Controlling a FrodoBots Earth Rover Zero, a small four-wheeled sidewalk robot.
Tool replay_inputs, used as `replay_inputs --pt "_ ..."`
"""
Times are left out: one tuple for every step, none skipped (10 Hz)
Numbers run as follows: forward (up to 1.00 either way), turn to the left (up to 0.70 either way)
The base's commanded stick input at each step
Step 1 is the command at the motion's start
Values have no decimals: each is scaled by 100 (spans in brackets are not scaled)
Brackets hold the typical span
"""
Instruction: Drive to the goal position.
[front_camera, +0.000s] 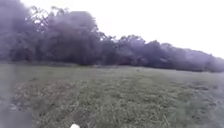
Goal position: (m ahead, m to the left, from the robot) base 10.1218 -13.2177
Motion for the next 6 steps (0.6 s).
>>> replay_inputs --pt "70 0" --pt "70 0" --pt "70 0" --pt "70 0" --pt "70 -35" --pt "70 -35"
